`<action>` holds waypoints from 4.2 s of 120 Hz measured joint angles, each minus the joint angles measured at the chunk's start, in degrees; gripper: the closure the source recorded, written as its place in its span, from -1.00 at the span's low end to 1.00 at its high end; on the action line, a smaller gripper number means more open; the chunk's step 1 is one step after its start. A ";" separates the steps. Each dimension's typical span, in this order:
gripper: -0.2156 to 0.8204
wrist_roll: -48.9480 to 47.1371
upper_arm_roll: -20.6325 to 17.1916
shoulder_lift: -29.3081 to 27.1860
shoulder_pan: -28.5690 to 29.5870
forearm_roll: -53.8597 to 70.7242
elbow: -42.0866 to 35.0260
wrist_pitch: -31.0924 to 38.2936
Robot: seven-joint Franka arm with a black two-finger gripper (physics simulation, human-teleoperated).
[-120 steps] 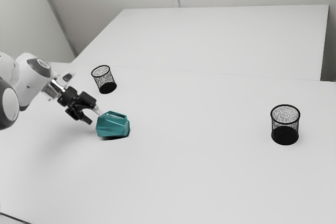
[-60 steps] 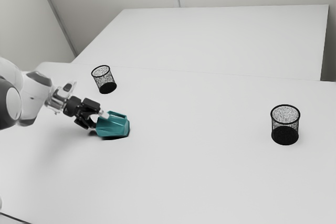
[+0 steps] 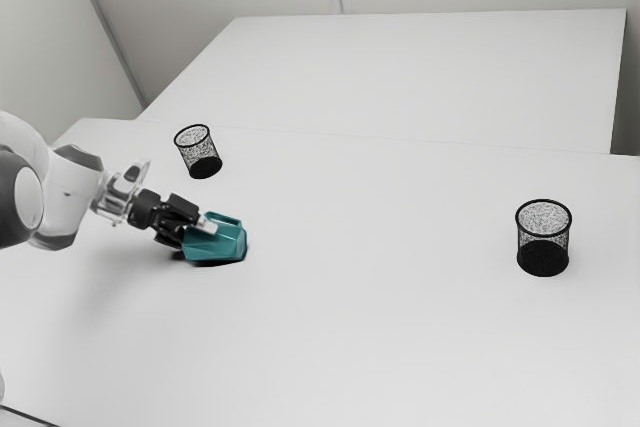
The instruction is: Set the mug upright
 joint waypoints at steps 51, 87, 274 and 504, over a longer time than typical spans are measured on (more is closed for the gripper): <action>0.51 1.43 -0.08 0.02 -0.45 -0.21 -0.31 1.16; 0.77 1.86 -0.67 -1.87 -1.02 0.10 -0.42 1.81; 0.92 -16.63 -16.01 -16.76 -13.71 67.83 -12.29 37.81; -0.55 -28.40 -17.41 -16.82 -10.82 59.36 18.46 9.17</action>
